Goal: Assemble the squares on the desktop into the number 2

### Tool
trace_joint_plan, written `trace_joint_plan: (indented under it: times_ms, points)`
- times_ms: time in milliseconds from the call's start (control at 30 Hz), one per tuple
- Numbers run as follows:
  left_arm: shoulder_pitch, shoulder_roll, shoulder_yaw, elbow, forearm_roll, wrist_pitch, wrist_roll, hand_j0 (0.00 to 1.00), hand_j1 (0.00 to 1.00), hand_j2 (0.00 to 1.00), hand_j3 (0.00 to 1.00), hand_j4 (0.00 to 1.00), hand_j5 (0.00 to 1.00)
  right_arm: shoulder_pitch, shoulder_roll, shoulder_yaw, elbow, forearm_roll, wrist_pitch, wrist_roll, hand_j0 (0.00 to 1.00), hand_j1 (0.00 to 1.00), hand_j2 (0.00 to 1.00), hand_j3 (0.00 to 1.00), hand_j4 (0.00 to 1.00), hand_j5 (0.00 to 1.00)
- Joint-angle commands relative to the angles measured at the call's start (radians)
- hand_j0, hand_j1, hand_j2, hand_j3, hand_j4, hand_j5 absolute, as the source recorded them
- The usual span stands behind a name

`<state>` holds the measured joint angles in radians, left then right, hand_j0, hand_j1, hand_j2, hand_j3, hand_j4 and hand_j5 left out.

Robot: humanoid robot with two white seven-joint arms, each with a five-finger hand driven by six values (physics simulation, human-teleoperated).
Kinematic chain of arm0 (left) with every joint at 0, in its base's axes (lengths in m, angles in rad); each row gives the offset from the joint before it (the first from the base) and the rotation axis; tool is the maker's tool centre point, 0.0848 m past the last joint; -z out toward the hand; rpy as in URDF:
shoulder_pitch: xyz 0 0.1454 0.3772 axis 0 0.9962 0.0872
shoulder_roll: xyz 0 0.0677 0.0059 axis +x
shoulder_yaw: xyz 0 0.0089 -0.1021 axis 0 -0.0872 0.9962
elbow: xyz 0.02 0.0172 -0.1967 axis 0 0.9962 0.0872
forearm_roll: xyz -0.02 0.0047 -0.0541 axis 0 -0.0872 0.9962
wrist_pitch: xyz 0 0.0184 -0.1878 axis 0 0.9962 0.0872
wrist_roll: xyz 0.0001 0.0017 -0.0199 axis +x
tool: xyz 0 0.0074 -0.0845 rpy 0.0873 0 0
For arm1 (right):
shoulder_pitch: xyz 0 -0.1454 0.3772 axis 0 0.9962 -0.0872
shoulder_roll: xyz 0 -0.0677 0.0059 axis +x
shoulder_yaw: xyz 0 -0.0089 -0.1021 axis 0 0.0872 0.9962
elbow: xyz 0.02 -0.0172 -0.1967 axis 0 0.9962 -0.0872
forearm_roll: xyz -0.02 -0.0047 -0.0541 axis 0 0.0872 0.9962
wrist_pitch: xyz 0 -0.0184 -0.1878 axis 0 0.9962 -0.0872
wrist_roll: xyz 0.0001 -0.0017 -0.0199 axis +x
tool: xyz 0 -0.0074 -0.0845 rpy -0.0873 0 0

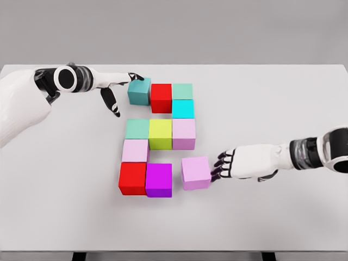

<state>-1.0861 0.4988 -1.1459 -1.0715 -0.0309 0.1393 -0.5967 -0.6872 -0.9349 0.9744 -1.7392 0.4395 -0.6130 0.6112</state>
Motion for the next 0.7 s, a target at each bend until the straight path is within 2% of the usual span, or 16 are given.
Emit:
trace_joint_plan:
  times_ms: [0, 167, 233, 333, 400, 600, 667]
  points:
    - [0.000, 0.001, 0.000, -0.001, 0.002, 0.000, -0.008, 1.00, 1.00, 1.00, 1.00, 1.00, 1.00, 0.000, -0.002, 0.015, -0.019, -0.001, 0.002, 0.000, 1.00, 1.00, 1.00, 1.00, 1.00, 1.00]
    - [0.000, 0.006, 0.000, -0.002, 0.003, -0.001, -0.009, 1.00, 1.00, 1.00, 1.00, 1.00, 1.00, -0.006, -0.001, 0.023, -0.019, -0.001, 0.002, 0.000, 1.00, 1.00, 1.00, 1.00, 1.00, 1.00]
    - [0.000, 0.010, 0.000, -0.010, 0.003, -0.001, -0.009, 1.00, 1.00, 1.00, 1.00, 1.00, 1.00, -0.017, -0.022, 0.010, -0.011, -0.002, 0.002, 0.000, 1.00, 1.00, 1.00, 1.00, 1.00, 1.00]
    - [0.000, 0.040, 0.000, -0.050, 0.026, 0.000, -0.014, 1.00, 1.00, 1.00, 1.00, 1.00, 1.00, -0.040, -0.028, -0.051, 0.055, -0.008, 0.002, 0.000, 1.00, 1.00, 1.00, 1.00, 1.00, 1.00]
    - [0.000, 0.044, 0.000, -0.056, 0.026, 0.000, -0.014, 1.00, 1.00, 1.00, 1.00, 1.00, 1.00, -0.052, -0.013, -0.063, 0.122, -0.018, 0.002, 0.000, 1.00, 1.00, 1.00, 1.00, 1.00, 1.00]
    - [0.000, 0.044, 0.000, -0.064, 0.028, 0.000, -0.014, 1.00, 1.00, 1.00, 1.00, 1.00, 1.00, -0.055, 0.074, -0.057, 0.158, -0.012, 0.002, 0.000, 1.00, 1.00, 1.00, 1.00, 1.00, 1.00]
    - [-0.003, 0.041, 0.003, -0.054, 0.046, 0.008, -0.014, 1.00, 1.00, 1.00, 1.00, 1.00, 1.00, -0.061, 0.074, -0.057, 0.170, -0.012, 0.002, 0.000, 1.00, 1.00, 1.00, 1.00, 1.00, 1.00]
